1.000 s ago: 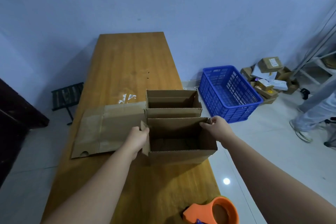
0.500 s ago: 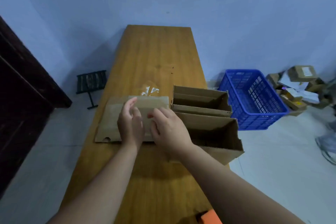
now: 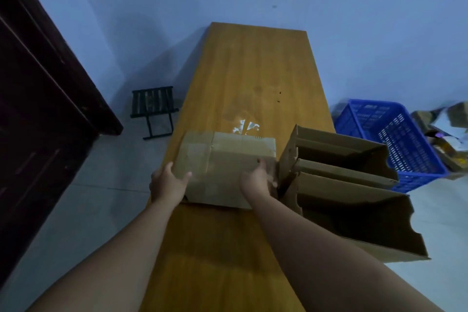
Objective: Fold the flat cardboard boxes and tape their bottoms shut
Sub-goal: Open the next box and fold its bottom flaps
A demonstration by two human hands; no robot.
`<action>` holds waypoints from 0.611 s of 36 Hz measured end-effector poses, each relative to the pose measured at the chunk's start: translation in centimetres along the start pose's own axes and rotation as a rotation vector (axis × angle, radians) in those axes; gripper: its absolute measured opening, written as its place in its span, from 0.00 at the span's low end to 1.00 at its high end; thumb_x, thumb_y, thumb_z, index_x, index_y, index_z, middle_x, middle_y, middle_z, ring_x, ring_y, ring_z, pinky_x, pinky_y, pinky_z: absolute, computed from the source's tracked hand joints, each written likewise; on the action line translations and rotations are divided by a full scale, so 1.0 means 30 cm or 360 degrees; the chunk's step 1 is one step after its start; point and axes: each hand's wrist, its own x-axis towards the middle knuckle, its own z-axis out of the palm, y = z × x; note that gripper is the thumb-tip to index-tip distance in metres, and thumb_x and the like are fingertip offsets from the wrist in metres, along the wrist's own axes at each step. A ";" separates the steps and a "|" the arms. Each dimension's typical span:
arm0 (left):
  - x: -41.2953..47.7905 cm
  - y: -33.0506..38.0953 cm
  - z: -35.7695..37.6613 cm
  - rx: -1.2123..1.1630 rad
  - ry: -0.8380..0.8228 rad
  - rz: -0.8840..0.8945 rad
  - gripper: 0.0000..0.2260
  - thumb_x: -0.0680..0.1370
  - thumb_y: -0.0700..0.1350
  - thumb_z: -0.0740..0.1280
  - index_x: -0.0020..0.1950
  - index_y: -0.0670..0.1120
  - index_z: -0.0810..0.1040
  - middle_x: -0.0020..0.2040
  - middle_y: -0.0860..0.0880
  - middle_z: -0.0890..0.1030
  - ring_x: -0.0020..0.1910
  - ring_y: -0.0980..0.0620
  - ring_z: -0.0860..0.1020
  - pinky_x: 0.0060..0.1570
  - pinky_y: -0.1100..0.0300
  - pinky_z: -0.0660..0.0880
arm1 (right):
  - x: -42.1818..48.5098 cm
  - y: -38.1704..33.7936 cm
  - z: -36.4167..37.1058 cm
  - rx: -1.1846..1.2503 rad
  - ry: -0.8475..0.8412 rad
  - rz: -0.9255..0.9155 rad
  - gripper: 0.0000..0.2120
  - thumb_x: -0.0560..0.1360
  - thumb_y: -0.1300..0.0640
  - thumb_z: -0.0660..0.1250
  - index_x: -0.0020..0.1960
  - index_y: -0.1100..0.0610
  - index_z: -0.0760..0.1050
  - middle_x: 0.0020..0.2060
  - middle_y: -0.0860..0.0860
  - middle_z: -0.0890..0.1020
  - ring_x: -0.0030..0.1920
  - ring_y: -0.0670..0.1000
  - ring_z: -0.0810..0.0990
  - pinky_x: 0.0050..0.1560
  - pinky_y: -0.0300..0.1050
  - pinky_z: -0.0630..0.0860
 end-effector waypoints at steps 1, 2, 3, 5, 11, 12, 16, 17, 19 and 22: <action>0.018 -0.020 0.006 -0.0096 -0.0101 -0.0092 0.32 0.77 0.57 0.64 0.76 0.48 0.57 0.74 0.43 0.60 0.70 0.39 0.64 0.63 0.44 0.68 | 0.015 0.002 0.013 -0.0081 -0.0022 0.0051 0.30 0.80 0.58 0.58 0.78 0.50 0.49 0.77 0.59 0.51 0.75 0.61 0.53 0.72 0.57 0.60; 0.033 -0.036 0.012 -0.0206 -0.0184 -0.0167 0.34 0.77 0.58 0.64 0.77 0.48 0.54 0.75 0.43 0.59 0.71 0.39 0.62 0.64 0.43 0.67 | 0.031 0.003 0.028 -0.0160 -0.0044 0.0106 0.30 0.81 0.56 0.57 0.78 0.50 0.47 0.77 0.60 0.50 0.76 0.61 0.52 0.73 0.56 0.58; 0.045 -0.048 0.019 -0.0311 -0.0242 -0.0216 0.35 0.77 0.58 0.63 0.78 0.47 0.52 0.76 0.44 0.58 0.72 0.40 0.61 0.67 0.43 0.65 | 0.040 0.003 0.041 -0.0223 -0.0055 0.0189 0.31 0.81 0.54 0.56 0.78 0.49 0.45 0.77 0.60 0.47 0.76 0.61 0.51 0.73 0.56 0.57; 0.063 -0.064 0.037 -0.0442 -0.0304 -0.0261 0.35 0.78 0.58 0.62 0.78 0.47 0.50 0.77 0.45 0.56 0.73 0.41 0.59 0.69 0.43 0.62 | 0.060 0.010 0.063 -0.0314 -0.0044 0.0328 0.32 0.81 0.49 0.56 0.78 0.46 0.41 0.77 0.57 0.42 0.77 0.60 0.47 0.73 0.56 0.58; 0.080 -0.084 0.059 -0.0377 -0.0325 -0.0217 0.32 0.80 0.56 0.59 0.78 0.48 0.47 0.77 0.46 0.54 0.74 0.42 0.57 0.70 0.43 0.60 | 0.073 0.057 0.116 -0.0387 0.0002 0.0341 0.40 0.77 0.43 0.63 0.78 0.45 0.39 0.77 0.58 0.41 0.76 0.62 0.49 0.71 0.57 0.62; 0.081 -0.086 0.062 -0.0336 -0.0293 -0.0199 0.32 0.80 0.55 0.59 0.78 0.48 0.47 0.77 0.46 0.56 0.74 0.42 0.58 0.69 0.44 0.61 | 0.071 0.064 0.122 -0.0444 -0.0019 0.0321 0.42 0.76 0.42 0.64 0.77 0.44 0.39 0.76 0.59 0.39 0.76 0.62 0.47 0.72 0.58 0.59; 0.085 -0.076 0.065 -0.0196 -0.0124 -0.0217 0.30 0.80 0.55 0.59 0.76 0.42 0.56 0.74 0.41 0.62 0.70 0.39 0.64 0.65 0.43 0.66 | 0.060 0.095 0.132 -0.0697 -0.0136 0.0167 0.44 0.74 0.37 0.64 0.77 0.44 0.39 0.75 0.61 0.35 0.76 0.62 0.37 0.74 0.60 0.47; 0.084 -0.074 0.061 -0.0195 -0.0072 -0.0260 0.29 0.80 0.56 0.59 0.75 0.41 0.59 0.73 0.40 0.64 0.69 0.38 0.65 0.63 0.44 0.67 | 0.055 0.103 0.131 -0.0749 -0.0162 0.0127 0.43 0.74 0.36 0.64 0.77 0.43 0.39 0.75 0.61 0.34 0.76 0.62 0.36 0.74 0.60 0.45; 0.086 -0.092 0.050 -0.0308 -0.0031 -0.0402 0.29 0.80 0.56 0.60 0.73 0.37 0.63 0.70 0.38 0.67 0.67 0.36 0.68 0.60 0.45 0.68 | 0.034 0.121 0.130 -0.0839 -0.0207 0.0041 0.43 0.73 0.35 0.63 0.77 0.42 0.40 0.75 0.60 0.34 0.76 0.61 0.36 0.74 0.60 0.44; 0.071 -0.156 0.034 -0.0604 -0.0024 -0.0585 0.27 0.80 0.55 0.59 0.72 0.37 0.65 0.70 0.39 0.68 0.66 0.37 0.68 0.62 0.46 0.67 | -0.015 0.150 0.150 -0.0940 -0.0261 -0.0082 0.43 0.72 0.33 0.63 0.77 0.41 0.42 0.75 0.60 0.34 0.76 0.61 0.35 0.74 0.59 0.41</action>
